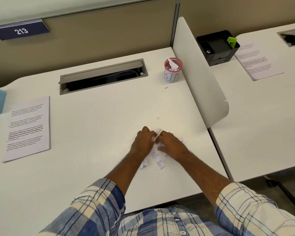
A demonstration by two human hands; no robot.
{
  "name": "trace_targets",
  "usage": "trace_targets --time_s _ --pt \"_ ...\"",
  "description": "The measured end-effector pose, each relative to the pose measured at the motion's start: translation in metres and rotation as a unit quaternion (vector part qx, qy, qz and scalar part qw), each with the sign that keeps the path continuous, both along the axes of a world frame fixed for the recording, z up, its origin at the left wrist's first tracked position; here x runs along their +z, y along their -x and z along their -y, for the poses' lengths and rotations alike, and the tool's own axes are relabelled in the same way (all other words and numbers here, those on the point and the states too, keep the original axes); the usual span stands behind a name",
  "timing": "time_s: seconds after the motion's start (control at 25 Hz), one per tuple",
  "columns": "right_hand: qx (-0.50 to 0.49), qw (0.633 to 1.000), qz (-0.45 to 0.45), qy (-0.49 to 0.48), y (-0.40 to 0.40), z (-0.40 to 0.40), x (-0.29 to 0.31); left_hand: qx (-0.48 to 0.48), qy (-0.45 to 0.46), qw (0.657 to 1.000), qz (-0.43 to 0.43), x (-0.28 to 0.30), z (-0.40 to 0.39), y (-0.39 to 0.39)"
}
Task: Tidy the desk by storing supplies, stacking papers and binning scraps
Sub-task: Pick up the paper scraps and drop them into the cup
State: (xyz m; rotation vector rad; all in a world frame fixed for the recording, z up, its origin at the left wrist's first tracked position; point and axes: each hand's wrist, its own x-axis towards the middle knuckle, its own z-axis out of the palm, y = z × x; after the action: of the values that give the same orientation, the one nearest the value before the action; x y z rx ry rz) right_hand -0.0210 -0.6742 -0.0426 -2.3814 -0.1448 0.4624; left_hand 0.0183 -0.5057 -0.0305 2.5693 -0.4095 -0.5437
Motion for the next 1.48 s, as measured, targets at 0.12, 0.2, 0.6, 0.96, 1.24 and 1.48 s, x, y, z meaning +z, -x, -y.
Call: trace_targets --time_s 0.12,0.2,0.6,0.96,1.24,1.48 --pt "0.004 0.999 0.028 0.018 -0.001 0.000 0.002 -0.002 -0.007 1.000 0.009 0.001 0.000 -0.002" --pt "0.016 0.998 0.038 0.053 -0.004 -0.002 0.005 0.003 -0.010 1.000 0.008 0.000 -0.001 -0.004" --pt "0.003 0.992 -0.037 0.118 -0.013 -0.010 0.001 0.068 0.024 0.996 -0.052 -0.003 -0.013 -0.013" --pt "-0.223 0.959 -0.043 -0.171 -0.041 0.029 0.026 0.266 0.261 0.913 -0.167 0.015 -0.031 -0.050" --pt "-0.354 0.871 -0.010 -0.339 -0.094 0.047 0.050 0.251 0.334 0.892 -0.174 0.049 -0.016 -0.102" --pt "-0.361 0.881 0.074 -0.299 -0.174 0.061 0.076 0.213 0.361 0.893 -0.163 0.074 0.031 -0.165"
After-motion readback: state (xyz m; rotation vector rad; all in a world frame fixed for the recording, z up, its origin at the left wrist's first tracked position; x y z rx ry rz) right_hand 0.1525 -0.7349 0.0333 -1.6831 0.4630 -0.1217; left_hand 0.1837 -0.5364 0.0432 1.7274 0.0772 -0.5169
